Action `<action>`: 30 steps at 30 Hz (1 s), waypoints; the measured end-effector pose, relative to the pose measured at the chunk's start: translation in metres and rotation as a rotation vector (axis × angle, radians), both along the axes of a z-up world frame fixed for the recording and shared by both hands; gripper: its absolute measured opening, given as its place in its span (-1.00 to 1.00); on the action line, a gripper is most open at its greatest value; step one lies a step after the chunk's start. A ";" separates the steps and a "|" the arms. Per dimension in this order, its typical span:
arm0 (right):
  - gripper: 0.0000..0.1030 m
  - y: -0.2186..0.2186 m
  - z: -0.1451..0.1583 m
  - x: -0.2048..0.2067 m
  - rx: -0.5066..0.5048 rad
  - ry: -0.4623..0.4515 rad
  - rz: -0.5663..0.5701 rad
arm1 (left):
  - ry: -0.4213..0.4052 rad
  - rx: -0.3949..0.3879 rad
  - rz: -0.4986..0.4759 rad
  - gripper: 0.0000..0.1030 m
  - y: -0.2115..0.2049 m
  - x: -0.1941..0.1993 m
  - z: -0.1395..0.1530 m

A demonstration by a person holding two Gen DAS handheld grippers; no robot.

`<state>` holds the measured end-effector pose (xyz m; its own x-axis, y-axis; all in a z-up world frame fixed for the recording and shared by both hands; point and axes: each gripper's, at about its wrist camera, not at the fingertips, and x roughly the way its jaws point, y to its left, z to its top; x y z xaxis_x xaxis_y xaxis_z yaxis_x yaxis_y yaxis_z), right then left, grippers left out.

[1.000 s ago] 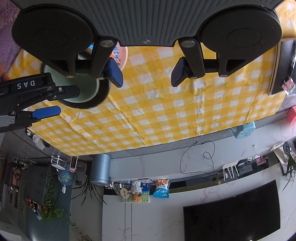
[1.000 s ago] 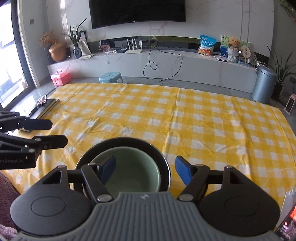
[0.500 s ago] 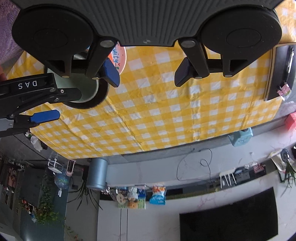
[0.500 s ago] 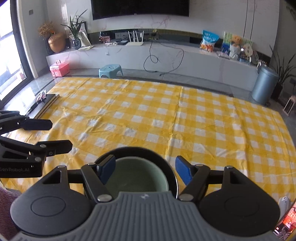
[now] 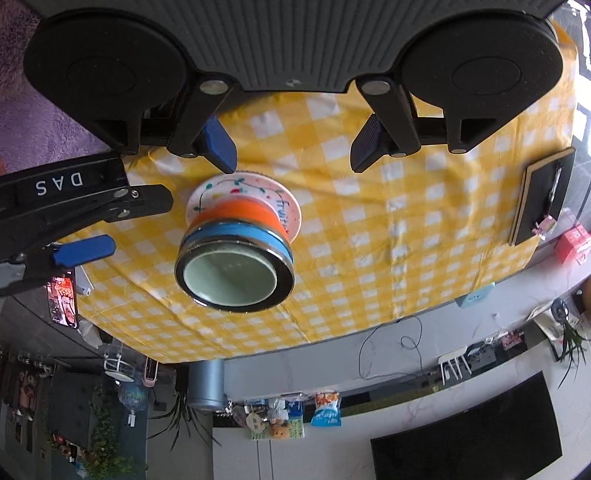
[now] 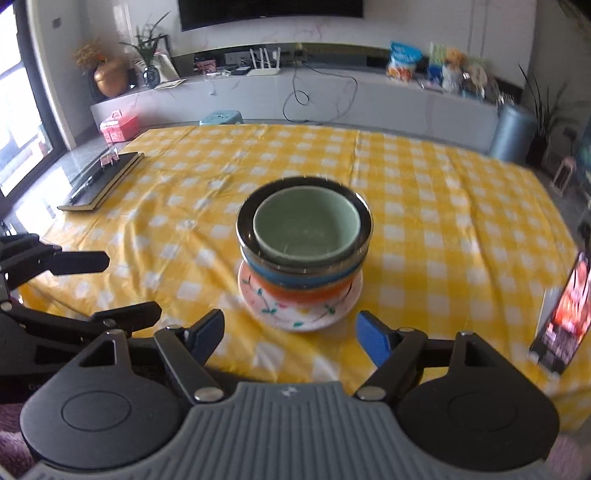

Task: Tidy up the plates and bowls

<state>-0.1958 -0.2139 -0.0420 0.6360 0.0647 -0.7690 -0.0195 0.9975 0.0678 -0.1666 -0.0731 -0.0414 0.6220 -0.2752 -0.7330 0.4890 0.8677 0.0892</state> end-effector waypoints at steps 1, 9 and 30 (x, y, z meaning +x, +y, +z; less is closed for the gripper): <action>0.51 0.001 -0.001 -0.003 -0.003 0.001 -0.005 | -0.002 0.005 0.018 0.60 0.001 -0.001 0.000; 0.54 0.005 -0.005 -0.018 -0.051 0.020 -0.043 | 0.005 0.048 0.099 0.61 0.004 -0.010 0.000; 0.63 0.015 0.004 -0.025 -0.089 -0.023 -0.013 | -0.002 0.053 0.136 0.61 0.010 -0.019 0.002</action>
<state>-0.2212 -0.1989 -0.0384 0.6538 -0.0118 -0.7566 -0.0068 0.9997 -0.0214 -0.1859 -0.0632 -0.0398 0.6521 -0.1489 -0.7433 0.3672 0.9199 0.1378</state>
